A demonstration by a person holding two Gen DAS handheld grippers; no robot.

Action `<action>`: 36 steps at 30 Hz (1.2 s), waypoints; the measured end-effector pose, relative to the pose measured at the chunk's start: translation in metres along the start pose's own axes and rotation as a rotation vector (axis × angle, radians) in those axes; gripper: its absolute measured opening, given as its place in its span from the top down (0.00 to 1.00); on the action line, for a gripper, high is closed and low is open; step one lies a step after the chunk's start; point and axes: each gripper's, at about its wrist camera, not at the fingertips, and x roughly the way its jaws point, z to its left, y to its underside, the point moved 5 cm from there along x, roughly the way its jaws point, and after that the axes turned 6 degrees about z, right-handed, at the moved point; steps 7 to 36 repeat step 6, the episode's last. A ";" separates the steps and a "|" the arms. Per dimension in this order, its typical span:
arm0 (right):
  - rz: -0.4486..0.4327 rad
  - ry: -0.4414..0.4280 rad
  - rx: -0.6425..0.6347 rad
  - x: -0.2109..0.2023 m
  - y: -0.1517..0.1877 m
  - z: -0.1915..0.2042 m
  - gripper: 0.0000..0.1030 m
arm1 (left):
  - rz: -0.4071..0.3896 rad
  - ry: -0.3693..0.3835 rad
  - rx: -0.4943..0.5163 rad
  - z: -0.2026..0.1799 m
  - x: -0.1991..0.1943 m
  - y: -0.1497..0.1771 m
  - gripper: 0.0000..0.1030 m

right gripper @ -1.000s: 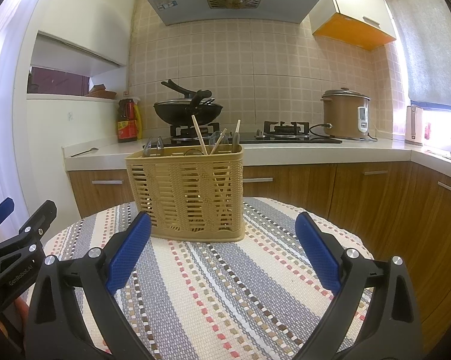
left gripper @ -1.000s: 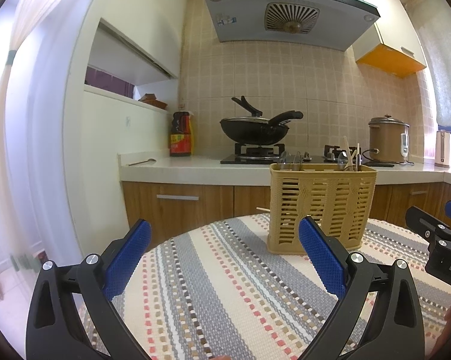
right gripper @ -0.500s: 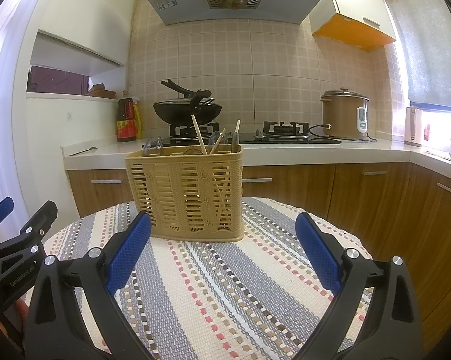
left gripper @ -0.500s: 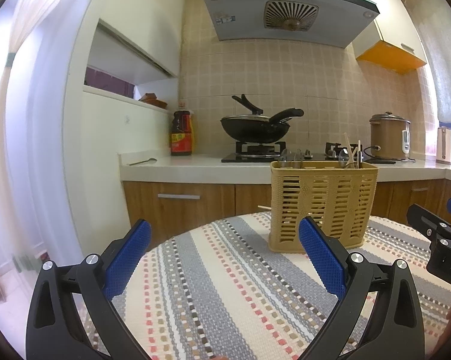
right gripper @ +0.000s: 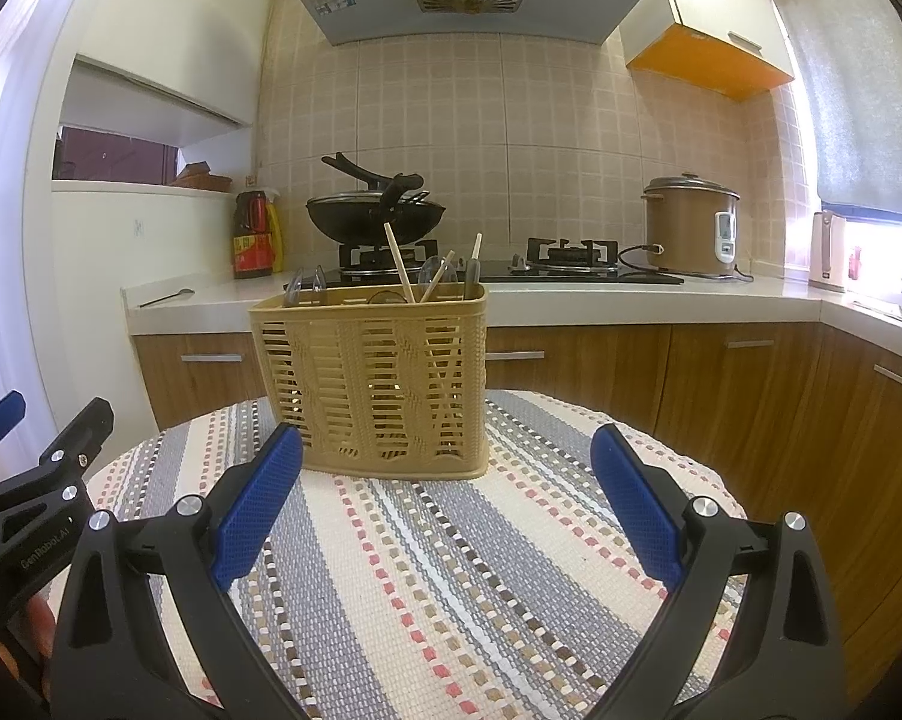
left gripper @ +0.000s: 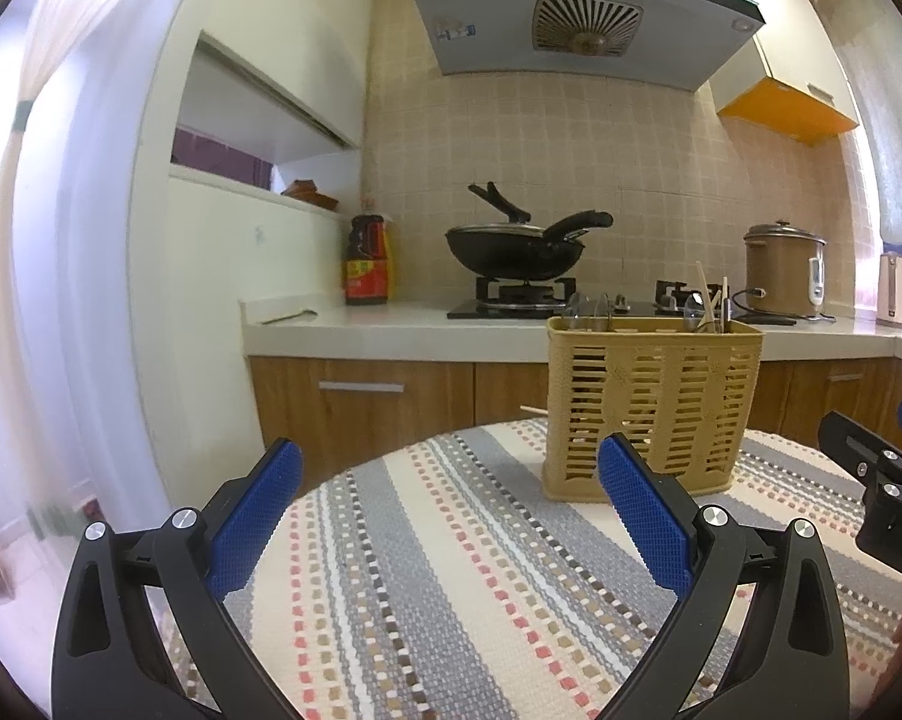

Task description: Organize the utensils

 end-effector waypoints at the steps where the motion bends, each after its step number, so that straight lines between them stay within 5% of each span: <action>1: 0.000 0.001 -0.001 0.000 0.000 0.000 0.10 | 0.005 0.005 0.000 0.000 0.001 0.000 0.07; 36: 0.001 0.001 -0.001 0.000 0.000 0.000 0.10 | -0.006 0.021 0.014 -0.004 -0.002 0.000 0.07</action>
